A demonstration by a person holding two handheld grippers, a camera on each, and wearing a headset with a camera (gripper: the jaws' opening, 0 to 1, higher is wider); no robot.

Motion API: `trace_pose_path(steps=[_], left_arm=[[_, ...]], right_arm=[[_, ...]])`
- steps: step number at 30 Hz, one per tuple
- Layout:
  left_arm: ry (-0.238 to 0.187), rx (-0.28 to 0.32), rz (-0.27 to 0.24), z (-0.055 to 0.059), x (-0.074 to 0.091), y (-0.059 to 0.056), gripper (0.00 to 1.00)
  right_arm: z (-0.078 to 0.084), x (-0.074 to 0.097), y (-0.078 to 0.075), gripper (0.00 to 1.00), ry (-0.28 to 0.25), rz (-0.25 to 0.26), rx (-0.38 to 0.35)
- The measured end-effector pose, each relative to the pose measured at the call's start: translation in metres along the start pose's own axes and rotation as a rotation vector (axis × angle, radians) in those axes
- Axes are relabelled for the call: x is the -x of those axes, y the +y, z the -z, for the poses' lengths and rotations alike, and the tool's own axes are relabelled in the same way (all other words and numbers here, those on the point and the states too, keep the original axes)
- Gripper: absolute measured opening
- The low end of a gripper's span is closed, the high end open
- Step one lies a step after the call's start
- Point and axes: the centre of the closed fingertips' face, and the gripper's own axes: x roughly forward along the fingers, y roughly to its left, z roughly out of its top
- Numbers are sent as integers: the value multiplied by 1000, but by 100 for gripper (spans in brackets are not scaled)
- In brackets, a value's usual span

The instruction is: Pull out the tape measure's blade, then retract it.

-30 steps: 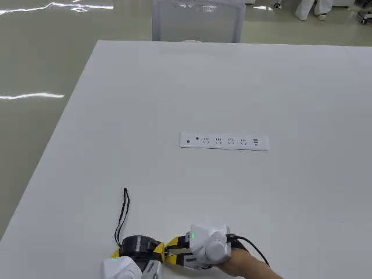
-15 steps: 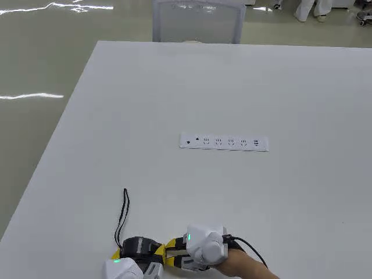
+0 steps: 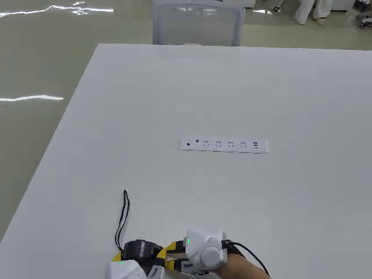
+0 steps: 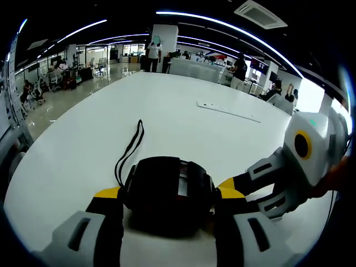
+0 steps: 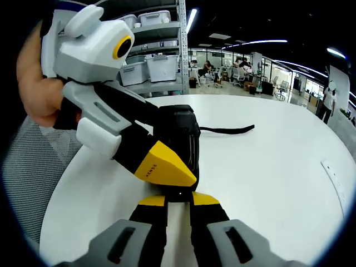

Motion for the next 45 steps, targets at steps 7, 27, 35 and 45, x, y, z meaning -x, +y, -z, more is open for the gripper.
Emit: trace_pose_path(steps=[7,27,35,45], left_arm=[[10,-1,7,2,-2,0,65],[40,-25,45,2,-1,0,66],[42,-34,49,0,0,0,67],[40,-28,50,-1,0,2,69]], right_arm=[[0,0,1,14,5,8,-6],[0,1,6,19,12,12,-25],[-1,1,8,21,16,10,-24],[-1,3,-5,28,20,75,8]])
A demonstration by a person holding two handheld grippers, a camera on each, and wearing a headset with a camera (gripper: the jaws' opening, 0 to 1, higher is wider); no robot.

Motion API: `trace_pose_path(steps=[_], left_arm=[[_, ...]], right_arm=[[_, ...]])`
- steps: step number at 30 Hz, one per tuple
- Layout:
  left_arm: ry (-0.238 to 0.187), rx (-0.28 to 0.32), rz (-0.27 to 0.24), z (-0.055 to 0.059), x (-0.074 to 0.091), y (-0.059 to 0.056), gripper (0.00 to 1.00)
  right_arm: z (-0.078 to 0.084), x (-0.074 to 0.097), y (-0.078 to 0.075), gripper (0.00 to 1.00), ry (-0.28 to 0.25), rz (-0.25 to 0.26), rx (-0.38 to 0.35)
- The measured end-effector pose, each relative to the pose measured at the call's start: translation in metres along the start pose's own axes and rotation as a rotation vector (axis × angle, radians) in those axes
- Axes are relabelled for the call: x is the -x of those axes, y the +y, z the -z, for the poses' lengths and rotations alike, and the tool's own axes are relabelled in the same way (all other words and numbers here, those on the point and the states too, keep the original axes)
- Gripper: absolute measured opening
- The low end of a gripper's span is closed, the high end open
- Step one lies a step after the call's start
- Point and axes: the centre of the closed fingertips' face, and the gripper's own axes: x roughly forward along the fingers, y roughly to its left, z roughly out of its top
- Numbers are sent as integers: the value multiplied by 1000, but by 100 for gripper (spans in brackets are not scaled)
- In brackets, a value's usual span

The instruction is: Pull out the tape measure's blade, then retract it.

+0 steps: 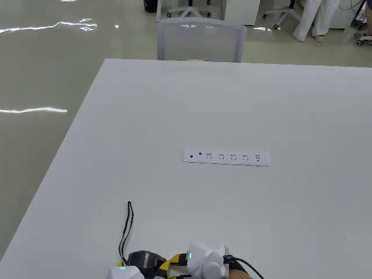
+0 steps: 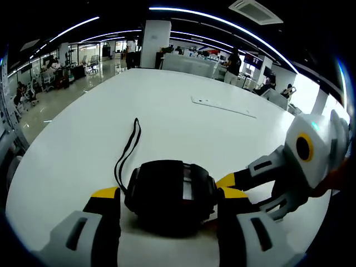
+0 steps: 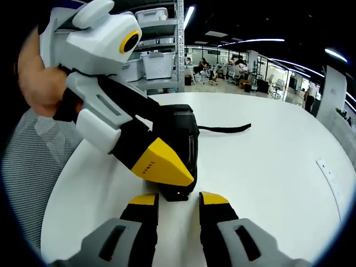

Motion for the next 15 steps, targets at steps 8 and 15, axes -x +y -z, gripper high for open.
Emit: trace_pose_path(steps=[8,15], left_arm=[[6,-10,6,2,-1,-3,67],[2,-20,13,1,1,-3,68]], right_arm=[[2,14,-9,31,-9,5,-39],[4,18,-7,34,0,9,-54]])
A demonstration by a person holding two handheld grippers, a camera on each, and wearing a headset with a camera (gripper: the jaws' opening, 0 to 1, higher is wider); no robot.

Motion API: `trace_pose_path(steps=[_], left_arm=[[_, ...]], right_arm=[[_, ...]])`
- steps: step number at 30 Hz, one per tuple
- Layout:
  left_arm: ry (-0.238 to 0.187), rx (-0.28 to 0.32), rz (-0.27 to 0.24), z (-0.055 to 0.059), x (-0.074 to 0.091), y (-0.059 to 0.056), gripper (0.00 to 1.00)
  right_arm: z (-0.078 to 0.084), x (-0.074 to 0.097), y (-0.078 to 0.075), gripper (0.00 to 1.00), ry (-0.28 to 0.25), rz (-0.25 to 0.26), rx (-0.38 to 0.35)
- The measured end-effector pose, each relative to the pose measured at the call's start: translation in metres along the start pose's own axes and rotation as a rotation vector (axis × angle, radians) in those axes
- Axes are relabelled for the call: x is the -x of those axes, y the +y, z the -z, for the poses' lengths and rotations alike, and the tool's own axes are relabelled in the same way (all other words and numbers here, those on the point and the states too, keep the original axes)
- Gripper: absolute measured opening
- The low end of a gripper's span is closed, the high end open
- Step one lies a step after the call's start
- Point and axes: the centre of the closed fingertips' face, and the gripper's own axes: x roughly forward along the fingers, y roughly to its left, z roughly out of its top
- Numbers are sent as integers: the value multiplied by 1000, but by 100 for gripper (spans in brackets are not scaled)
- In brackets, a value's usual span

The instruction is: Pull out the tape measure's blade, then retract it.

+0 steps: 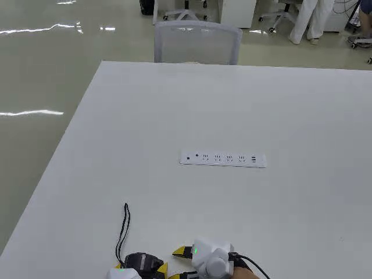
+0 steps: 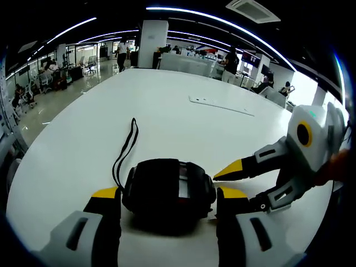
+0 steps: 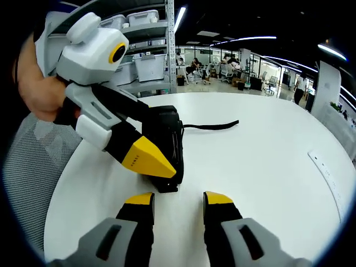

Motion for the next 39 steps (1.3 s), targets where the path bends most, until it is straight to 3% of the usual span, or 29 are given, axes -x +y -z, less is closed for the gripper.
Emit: trace_pose_path(steps=[6,17,26,39], left_arm=[[-4,-19,14,-2,3,0,71],[-27,-125,57,-7,15,-5,73],[-28,-195,137,-10,22,-13,76],[-8,-244,268,-19,38,-17,79]], right_arm=[[-3,6,-1,38,-2,18,-13],[-5,22,-1,48,-12,60,-67],[-6,37,4,56,-12,101,-120],[-9,62,15,65,-32,181,-174]])
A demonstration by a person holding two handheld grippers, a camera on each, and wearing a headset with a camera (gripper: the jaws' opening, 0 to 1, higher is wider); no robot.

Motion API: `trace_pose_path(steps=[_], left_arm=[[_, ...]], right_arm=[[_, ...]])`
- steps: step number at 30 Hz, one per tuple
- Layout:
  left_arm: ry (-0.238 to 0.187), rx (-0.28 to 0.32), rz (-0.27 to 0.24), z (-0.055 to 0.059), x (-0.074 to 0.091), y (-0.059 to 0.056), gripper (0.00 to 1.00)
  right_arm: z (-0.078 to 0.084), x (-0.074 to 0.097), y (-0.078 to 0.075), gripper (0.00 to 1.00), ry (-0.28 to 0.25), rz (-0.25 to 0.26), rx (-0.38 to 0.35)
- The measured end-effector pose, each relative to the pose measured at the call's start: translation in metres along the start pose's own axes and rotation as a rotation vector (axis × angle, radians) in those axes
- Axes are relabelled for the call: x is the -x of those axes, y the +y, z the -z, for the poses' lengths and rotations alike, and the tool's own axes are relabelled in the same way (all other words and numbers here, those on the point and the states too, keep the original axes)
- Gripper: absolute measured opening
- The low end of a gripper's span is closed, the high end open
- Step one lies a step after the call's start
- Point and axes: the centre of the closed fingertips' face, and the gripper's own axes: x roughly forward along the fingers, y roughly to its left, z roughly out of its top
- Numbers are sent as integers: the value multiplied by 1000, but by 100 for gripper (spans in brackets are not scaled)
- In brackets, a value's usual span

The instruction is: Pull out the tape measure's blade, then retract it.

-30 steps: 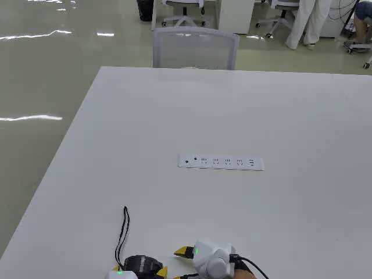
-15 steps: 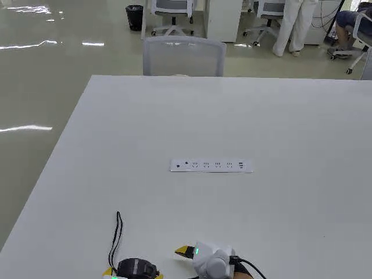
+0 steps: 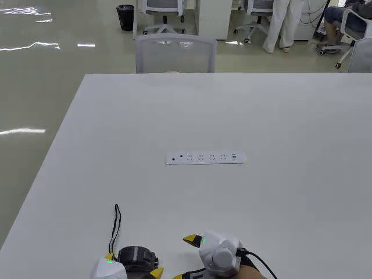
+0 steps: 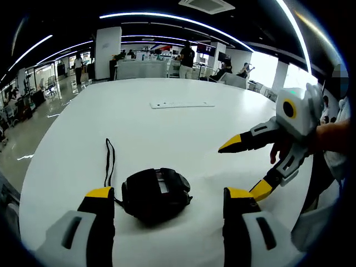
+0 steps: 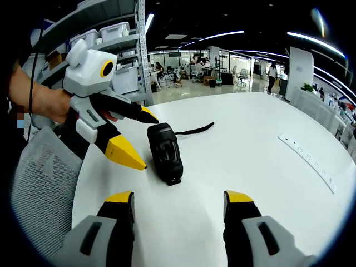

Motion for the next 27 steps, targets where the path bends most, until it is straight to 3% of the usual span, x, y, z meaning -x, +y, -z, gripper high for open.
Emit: trace_pose_path(steps=[21,27], left_arm=[[2,-70,132,3,30,-9,85],[-2,-71,149,3,38,-5,86]], right_arm=[[16,53,6,79,-14,158,-107],[19,67,8,82,-18,190,-114]])
